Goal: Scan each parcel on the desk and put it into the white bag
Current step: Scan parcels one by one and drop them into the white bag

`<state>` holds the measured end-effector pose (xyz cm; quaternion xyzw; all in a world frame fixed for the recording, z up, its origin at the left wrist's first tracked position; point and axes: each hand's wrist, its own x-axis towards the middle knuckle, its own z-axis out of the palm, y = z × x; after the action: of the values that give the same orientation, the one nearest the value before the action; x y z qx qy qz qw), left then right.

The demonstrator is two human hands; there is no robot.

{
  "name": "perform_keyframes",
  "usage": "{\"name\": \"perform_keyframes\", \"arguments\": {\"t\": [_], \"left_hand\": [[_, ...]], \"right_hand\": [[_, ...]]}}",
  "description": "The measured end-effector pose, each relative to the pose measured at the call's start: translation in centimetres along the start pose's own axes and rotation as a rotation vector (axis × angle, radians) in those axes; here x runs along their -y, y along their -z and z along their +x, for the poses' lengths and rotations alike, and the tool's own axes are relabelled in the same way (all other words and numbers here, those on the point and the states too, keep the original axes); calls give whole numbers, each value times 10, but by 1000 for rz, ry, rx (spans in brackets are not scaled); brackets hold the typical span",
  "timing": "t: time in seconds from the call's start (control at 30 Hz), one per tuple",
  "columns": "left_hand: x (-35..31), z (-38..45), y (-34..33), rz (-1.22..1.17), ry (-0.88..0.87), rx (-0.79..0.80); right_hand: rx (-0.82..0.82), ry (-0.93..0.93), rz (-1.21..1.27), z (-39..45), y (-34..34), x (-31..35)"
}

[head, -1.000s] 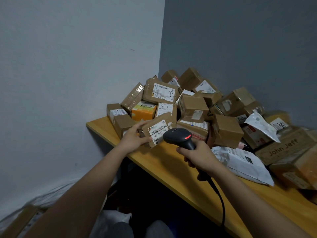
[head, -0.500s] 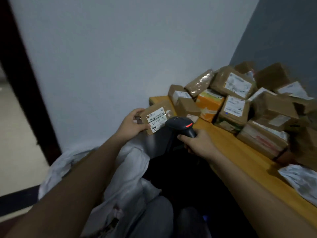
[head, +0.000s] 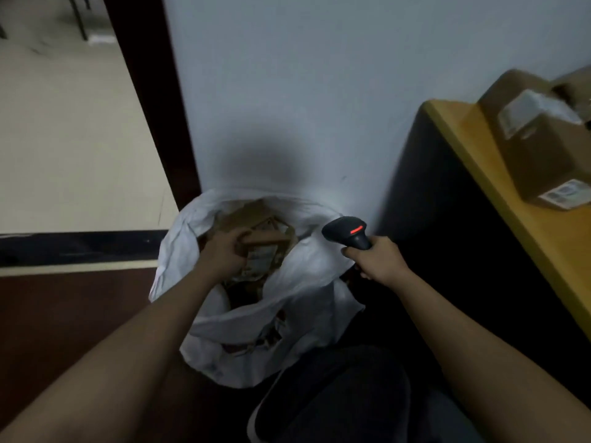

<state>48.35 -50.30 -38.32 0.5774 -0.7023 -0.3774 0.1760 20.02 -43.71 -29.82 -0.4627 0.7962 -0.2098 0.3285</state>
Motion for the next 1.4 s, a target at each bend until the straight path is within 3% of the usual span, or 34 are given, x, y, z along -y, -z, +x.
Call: {"name": "perform_keyframes", "arguments": {"t": [0.1,0.27,0.4,0.67,0.9,1.23,1.4], "left_hand": [[44,11,-25,316,25,150],[56,24,-58,589,76,214],[63,31,-74,640,120,88],[44,46,-81,489,29,87],[-48,48,-65,274,-110,34],[-246,16,-27,-47,-403,-62],[-349,-15,-28,-151,-593,-28]], "right_hand": [[47,-48,-54,24,-20,-18],[109,-84,-58,49,-45,-40],[139,-104,-50,61,-56,-53],[160,-121,-13,64,-52,-58],[72,-95,54,34,-2,-29],[-329,-21,168,-82,145,10],[-461,-17,245,-143,222,25]]}}
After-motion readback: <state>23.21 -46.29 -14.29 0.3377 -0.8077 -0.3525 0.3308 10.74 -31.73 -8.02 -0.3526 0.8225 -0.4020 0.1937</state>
